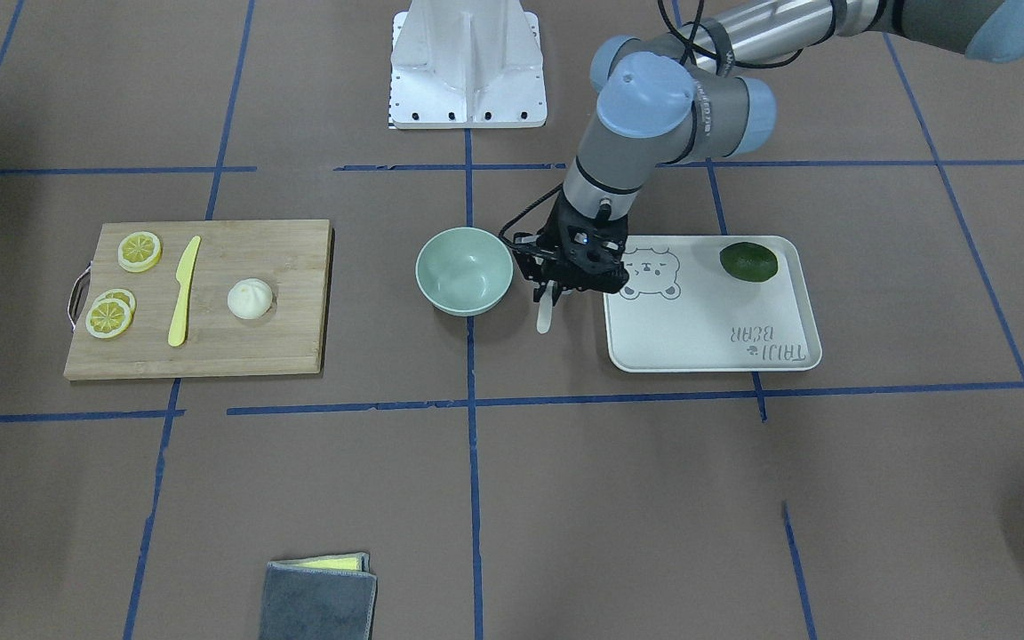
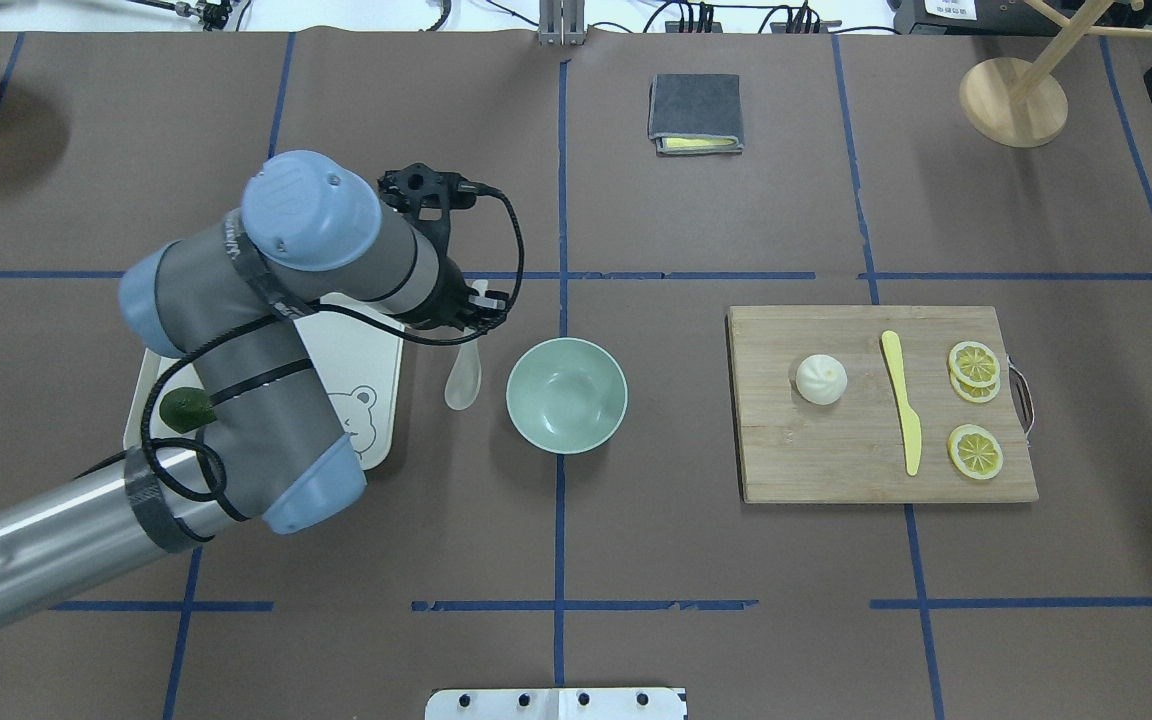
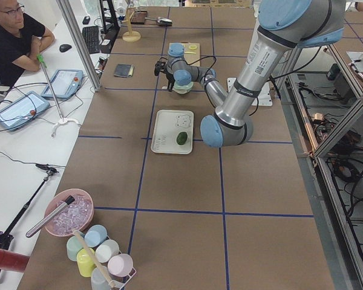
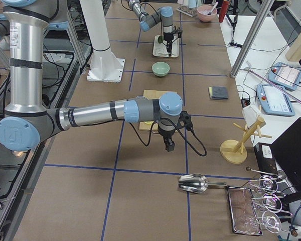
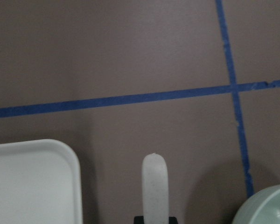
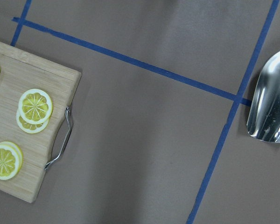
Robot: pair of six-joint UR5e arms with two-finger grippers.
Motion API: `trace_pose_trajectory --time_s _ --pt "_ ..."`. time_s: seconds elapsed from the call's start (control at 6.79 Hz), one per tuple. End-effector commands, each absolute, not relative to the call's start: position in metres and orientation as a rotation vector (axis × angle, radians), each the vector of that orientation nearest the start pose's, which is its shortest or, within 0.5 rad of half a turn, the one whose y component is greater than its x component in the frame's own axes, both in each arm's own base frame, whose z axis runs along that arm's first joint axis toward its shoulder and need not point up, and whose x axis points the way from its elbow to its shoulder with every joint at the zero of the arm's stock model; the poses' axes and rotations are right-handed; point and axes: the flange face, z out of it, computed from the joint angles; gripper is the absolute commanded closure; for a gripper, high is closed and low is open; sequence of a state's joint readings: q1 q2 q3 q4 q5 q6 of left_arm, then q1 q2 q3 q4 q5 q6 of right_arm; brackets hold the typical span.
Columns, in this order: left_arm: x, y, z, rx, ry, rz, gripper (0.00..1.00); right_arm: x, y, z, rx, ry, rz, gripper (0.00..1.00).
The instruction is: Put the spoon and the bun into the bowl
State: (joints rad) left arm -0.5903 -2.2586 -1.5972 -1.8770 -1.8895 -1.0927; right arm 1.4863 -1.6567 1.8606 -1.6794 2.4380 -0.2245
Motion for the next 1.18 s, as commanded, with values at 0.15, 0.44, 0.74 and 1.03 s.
trace_pose_trajectory --time_s 0.15,0.44,0.74,1.03 --pt "0.569 -0.466 0.156 0.287 1.048 0.045 1.00 0.015 -0.456 0.556 0.154 -0.911 -0.334 0.00" --pt "0.579 -0.455 0.162 0.294 1.040 0.052 0.39 0.014 -0.456 0.556 0.153 -0.911 -0.334 0.00" --pt "0.577 -0.453 0.170 0.292 1.040 0.052 0.13 0.006 -0.455 0.551 0.145 -0.955 -0.330 0.00" --pt "0.549 -0.449 0.208 0.293 1.015 0.044 0.01 -0.033 -0.452 0.514 0.080 -0.970 -0.262 0.00"
